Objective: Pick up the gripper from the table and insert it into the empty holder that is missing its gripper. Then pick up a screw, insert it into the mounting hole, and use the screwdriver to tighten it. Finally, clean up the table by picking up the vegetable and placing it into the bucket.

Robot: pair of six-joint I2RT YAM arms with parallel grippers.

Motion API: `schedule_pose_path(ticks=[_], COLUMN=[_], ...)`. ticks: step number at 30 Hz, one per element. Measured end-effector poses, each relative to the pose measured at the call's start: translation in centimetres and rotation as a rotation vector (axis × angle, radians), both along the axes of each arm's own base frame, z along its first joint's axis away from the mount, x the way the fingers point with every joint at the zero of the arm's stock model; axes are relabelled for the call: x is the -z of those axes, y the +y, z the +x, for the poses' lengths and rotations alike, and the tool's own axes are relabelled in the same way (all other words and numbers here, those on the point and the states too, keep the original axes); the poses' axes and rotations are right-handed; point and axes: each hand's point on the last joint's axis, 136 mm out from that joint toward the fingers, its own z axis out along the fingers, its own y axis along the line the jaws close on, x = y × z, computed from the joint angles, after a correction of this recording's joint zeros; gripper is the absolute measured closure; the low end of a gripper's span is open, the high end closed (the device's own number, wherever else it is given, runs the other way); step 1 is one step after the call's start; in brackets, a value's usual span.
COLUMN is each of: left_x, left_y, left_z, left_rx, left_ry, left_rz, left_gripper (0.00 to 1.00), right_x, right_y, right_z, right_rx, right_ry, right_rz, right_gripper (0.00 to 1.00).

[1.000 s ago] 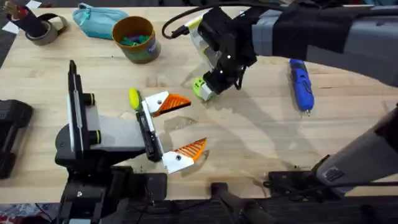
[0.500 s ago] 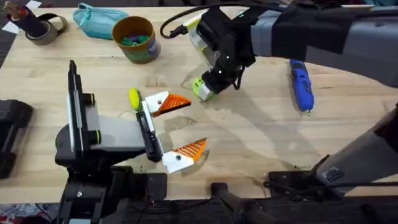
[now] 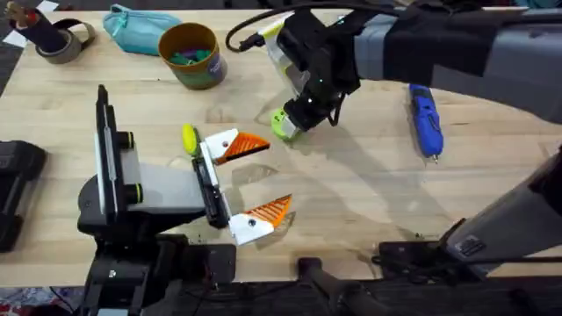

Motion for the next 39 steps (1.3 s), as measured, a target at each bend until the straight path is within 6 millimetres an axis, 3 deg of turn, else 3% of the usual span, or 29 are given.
schedule_pose_path(ticks=[3,11,21,39], left_x=[-0.01,0.00,0.00,0.00], left_y=[0.00,0.00,0.00,0.00], left_z=[0.00,0.00,0.00,0.00], left_rx=[0.000,0.000,0.000,0.000], left_ry=[0.000,0.000,0.000,0.000], left_rz=[0.000,0.000,0.000,0.000], left_gripper=[0.011,0.011,0.011,0.011], right_x=[-0.01,-0.02,-0.02,-0.05], right_y=[0.00,0.05,0.18,0.24], right_z=[0.00,0.03,-0.07,-0.11], right_rx=[0.000,0.000,-0.003,-0.004], right_ry=[0.000,-0.001,0.002,0.004], right_rz=[0.000,0.002,0.006,0.010], right_gripper=[0.671,0.842,0.986,0.995])
